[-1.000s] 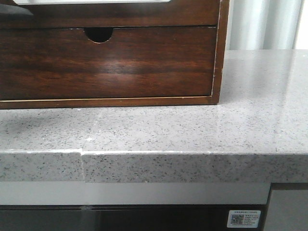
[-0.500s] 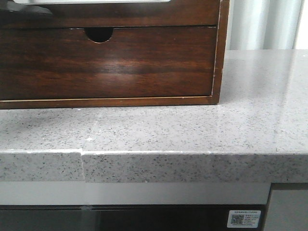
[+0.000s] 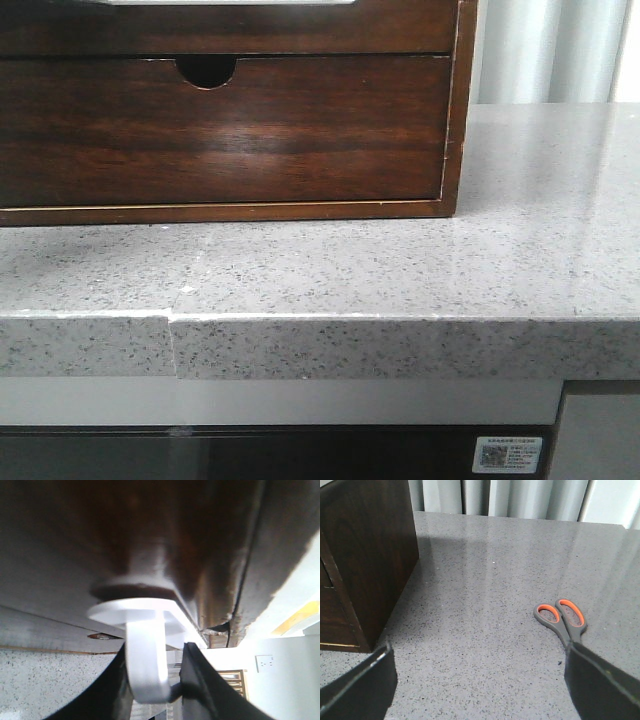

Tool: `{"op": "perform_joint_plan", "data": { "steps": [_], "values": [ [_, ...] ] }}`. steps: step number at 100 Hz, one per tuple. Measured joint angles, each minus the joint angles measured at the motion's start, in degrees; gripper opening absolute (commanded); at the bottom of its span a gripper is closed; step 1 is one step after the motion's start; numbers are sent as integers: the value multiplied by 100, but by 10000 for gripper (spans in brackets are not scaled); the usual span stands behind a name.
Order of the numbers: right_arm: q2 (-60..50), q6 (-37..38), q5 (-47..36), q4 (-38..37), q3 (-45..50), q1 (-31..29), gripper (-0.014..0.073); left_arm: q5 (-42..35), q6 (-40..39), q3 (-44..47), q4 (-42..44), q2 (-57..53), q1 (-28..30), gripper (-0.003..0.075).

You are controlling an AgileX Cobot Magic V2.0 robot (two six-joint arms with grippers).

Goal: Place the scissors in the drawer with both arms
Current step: 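Pull the drawer open toward the robot with the left gripper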

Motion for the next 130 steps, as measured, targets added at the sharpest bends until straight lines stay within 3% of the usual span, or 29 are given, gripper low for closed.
{"op": "perform_joint_plan", "data": {
  "steps": [41, 98, 130],
  "values": [
    [0, 0, -13, 0, 0, 0, 619, 424, -24, 199, -72, -52, 57, -13],
    [0, 0, -39, 0, 0, 0, 619, 422, -50, 1999, -62, -2570, 57, -13],
    [0, 0, -39, 39, 0, 0, 619, 306, -194, 2202, 61, -3093, 57, -13]
  ]
}}
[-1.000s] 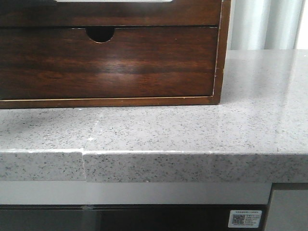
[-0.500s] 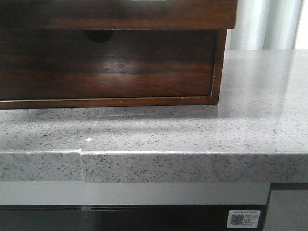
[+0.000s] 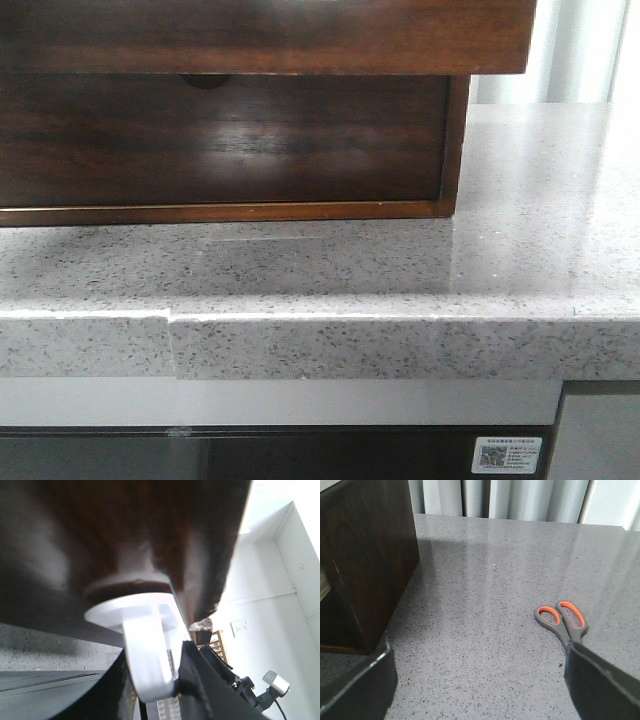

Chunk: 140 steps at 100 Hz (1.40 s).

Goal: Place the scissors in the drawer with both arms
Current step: 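Pull the drawer open toward the robot with the left gripper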

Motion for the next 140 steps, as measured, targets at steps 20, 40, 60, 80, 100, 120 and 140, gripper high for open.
{"op": "perform_joint_plan", "data": {
  "steps": [20, 40, 60, 80, 100, 120, 140],
  "values": [
    [0, 0, 0, 0, 0, 0, 619, 23, -10, 0, 61, 2, 0, -12],
    [0, 0, 0, 4, 0, 0, 619, 44, -24, 0, 133, -12, 0, -1],
    [0, 0, 0, 13, 0, 0, 619, 33, 67, 13, 250, -100, 0, 156],
    [0, 0, -4, 13, 0, 0, 619, 251, 709, 13, 813, -160, 0, 374],
    [0, 0, -52, 13, -21, 0, 619, 481, 903, 2, 1149, -210, -11, 378],
    [194, 0, 244, -39, -362, -9, 619, 408, 686, -92, 1788, -531, -11, 378],
    [744, 108, 898, -113, -877, -9, 619, 295, -567, -554, 3804, -1187, -11, 377]
  ]
}}
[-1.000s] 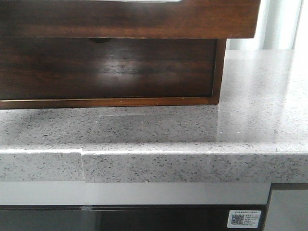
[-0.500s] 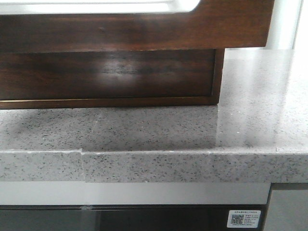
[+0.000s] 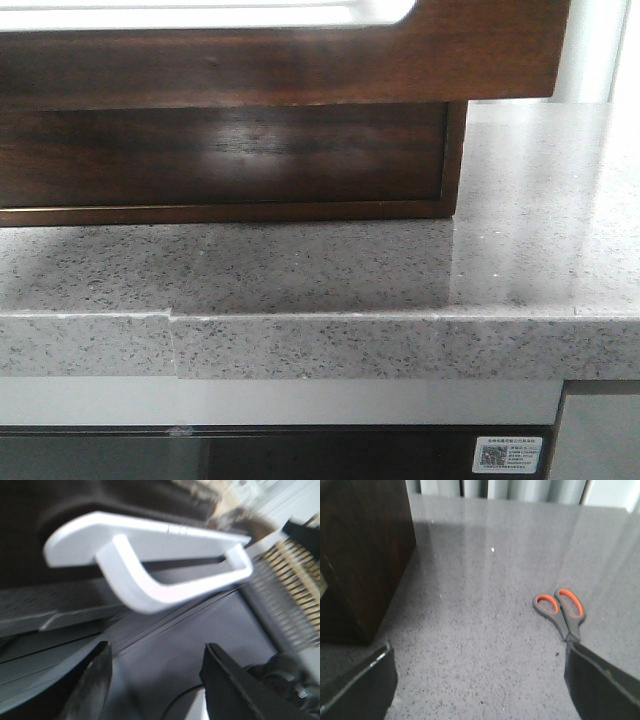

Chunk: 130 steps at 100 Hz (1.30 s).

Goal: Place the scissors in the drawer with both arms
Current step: 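Pull the drawer open toward the robot with the left gripper, then grasp the grey-and-orange scissors from the counter with the right gripper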

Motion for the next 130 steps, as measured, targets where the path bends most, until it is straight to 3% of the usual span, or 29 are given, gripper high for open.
{"op": "perform_joint_plan", "data": {
  "steps": [14, 27, 41, 66, 103, 130],
  "values": [
    [445, 352, 569, -346, -421, -127, 619, 81, -904, -798, 1787, -523, 0, 375],
    [860, 530, 1002, -544, -681, -604, 619, 213, -1312, -1662, 3230, -835, 0, 375],
    [1411, 553, 1375, -574, -919, -1307, 617, 140, -1392, -2079, 3991, -889, -53, 375],
    [2969, 284, 1945, -347, -1547, -2060, 617, -284, -994, -2100, 4104, -641, -192, 374],
    [5017, -430, 2379, 141, -2860, -2106, 614, -901, -13, -2100, 3289, 393, -192, 374],
    [6015, -685, 2544, 204, -3553, -2106, 449, -953, 41, -2100, 3221, 536, -192, 374]
  ]
}}
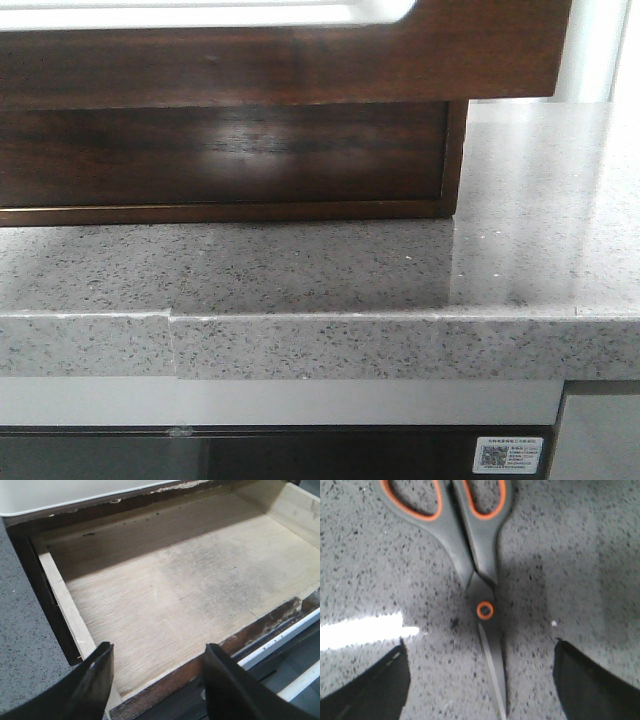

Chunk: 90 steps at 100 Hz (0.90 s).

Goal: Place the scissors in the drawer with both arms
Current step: 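Grasp the grey-and-orange scissors from the counter with the right gripper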

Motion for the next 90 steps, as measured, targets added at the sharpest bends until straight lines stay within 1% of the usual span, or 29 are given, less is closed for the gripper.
{"op": "perform_joint_plan", "data": {
  "steps": [28, 50, 55, 67, 72, 90],
  "values": [
    [663, -111, 78, 36, -422, 0, 440, -5, 103, 0, 0, 0, 0, 374],
    [905, -268, 123, 84, -451, 0, 435, -5, 139, 0, 0, 0, 0, 374],
    [928, -274, 130, 84, -464, 0, 410, -5, 139, 0, 0, 0, 0, 374],
    [938, -296, 130, 87, -474, 0, 293, -5, 154, 0, 0, 0, 0, 374],
    [938, -300, 135, 87, -474, 0, 258, -5, 164, 0, 0, 0, 0, 374],
    [938, -300, 144, 87, -474, 0, 184, -5, 164, 0, 0, 0, 0, 374]
  ]
}}
